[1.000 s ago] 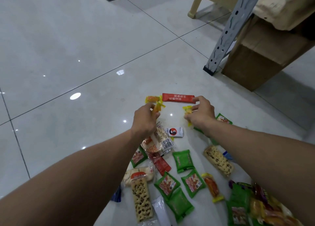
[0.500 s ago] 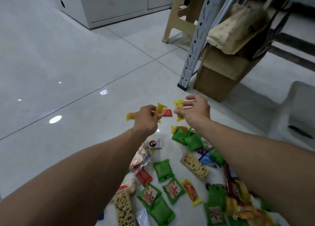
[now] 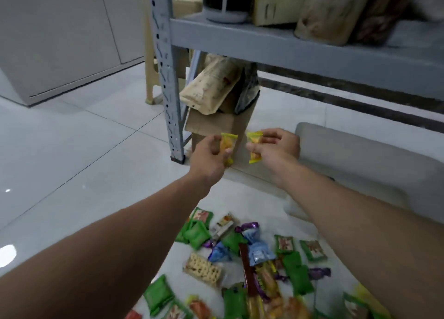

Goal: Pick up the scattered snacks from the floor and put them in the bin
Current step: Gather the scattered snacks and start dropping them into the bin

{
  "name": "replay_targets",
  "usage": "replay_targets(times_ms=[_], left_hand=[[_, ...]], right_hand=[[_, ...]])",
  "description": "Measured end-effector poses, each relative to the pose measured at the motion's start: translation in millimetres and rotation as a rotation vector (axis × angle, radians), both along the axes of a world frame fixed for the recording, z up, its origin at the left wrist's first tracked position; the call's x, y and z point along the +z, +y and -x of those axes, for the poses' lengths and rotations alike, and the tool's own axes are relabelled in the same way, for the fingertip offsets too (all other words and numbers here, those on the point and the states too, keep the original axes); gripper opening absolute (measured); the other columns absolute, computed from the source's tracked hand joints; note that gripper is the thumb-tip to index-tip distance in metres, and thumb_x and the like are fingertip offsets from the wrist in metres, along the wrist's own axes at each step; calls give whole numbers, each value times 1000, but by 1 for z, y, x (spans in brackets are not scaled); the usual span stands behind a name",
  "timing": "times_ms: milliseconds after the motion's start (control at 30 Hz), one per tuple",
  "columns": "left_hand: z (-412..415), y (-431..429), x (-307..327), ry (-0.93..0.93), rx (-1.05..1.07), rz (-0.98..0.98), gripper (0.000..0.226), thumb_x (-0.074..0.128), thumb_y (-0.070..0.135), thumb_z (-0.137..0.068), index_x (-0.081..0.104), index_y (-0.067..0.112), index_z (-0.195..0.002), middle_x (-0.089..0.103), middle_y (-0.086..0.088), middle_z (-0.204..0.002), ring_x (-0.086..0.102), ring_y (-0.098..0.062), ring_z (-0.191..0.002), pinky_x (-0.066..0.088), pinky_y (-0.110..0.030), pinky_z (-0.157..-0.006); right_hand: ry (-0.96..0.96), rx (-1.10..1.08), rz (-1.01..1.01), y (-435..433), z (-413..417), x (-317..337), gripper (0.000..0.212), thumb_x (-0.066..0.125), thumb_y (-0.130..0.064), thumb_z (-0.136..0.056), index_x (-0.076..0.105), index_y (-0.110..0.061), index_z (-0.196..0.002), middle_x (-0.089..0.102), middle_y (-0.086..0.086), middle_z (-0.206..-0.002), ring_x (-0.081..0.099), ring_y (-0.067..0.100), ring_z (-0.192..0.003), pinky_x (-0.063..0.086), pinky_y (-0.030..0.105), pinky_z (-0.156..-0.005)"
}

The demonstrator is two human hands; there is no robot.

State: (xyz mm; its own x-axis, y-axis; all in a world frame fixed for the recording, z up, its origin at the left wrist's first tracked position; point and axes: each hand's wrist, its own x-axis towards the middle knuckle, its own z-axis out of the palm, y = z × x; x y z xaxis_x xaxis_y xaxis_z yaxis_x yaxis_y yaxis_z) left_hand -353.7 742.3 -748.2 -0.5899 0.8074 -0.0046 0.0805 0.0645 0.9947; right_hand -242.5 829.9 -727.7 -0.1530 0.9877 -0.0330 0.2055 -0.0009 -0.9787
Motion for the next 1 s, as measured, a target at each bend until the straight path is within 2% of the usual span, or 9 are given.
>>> replay_targets(times_ms=[100,233,333,400,567,700,833,900,1000], left_hand=[[-34,36,0,26,-96,-34,15,63,9,-90,60,22,-97,64,3,-75,60,-16,-69,50,-32,-63],[-83,80,-7,9,-197,-29,16,61,5,-90,57,15,-101,59,0,-69,54,-14,-62,46,-30,-61],[-120,106,-13,3,-266,4,15,62,9,-90,55,21,-96,62,-6,-76,57,-18,-66,49,-32,-65],[-140,124,-19,-9,-278,47,14,63,13,-91,54,23,-95,62,-4,-76,58,-17,-65,50,-32,-64],[-171,164,-46,35,-296,194,15,63,16,-90,58,21,-103,65,-8,-91,65,-31,-89,56,-46,-81],[-178,191,-64,48,-260,269,18,61,14,-90,58,20,-107,65,-14,-102,64,-35,-93,56,-51,-81],[-177,208,-77,78,-226,345,21,55,14,-90,55,19,-111,64,-16,-108,62,-36,-100,53,-48,-88],[-177,211,-78,-8,-254,369,30,51,8,-92,46,19,-120,60,-21,-115,60,-37,-106,52,-43,-92],[-176,211,-80,-47,-297,382,44,47,0,-94,39,18,-134,56,-10,-101,57,-29,-94,49,-32,-79]], right_hand=[[6,-121,-5,30,-44,-4,33,88,-3,-59,66,-15,-79,71,5,-81,69,20,-76,60,34,-66],[13,-255,39,58,-97,-14,31,87,-3,-62,67,-15,-81,70,3,-78,68,16,-70,58,26,-57],[38,-354,81,76,-133,-25,33,88,0,-59,66,-17,-79,70,1,-77,68,14,-67,58,26,-53],[52,-391,119,88,-153,-31,33,87,-1,-61,66,-17,-79,69,0,-78,66,12,-66,54,21,-48],[50,-453,142,117,-187,-48,32,84,2,-65,67,-15,-85,67,0,-79,62,9,-61,43,12,-38],[5,-438,143,135,-201,-63,31,85,-1,-65,65,-18,-82,66,-2,-78,64,14,-70,44,12,-40],[-41,-422,141,146,-206,-76,32,85,-7,-68,65,-18,-89,64,-7,-78,61,7,-69,44,11,-47],[-48,-420,141,150,-207,-82,30,83,-8,-70,64,-19,-91,62,-8,-78,60,6,-70,44,11,-50],[-76,-423,134,154,-205,-90,26,79,-10,-76,63,-19,-93,62,-6,-83,60,10,-74,42,12,-54]])
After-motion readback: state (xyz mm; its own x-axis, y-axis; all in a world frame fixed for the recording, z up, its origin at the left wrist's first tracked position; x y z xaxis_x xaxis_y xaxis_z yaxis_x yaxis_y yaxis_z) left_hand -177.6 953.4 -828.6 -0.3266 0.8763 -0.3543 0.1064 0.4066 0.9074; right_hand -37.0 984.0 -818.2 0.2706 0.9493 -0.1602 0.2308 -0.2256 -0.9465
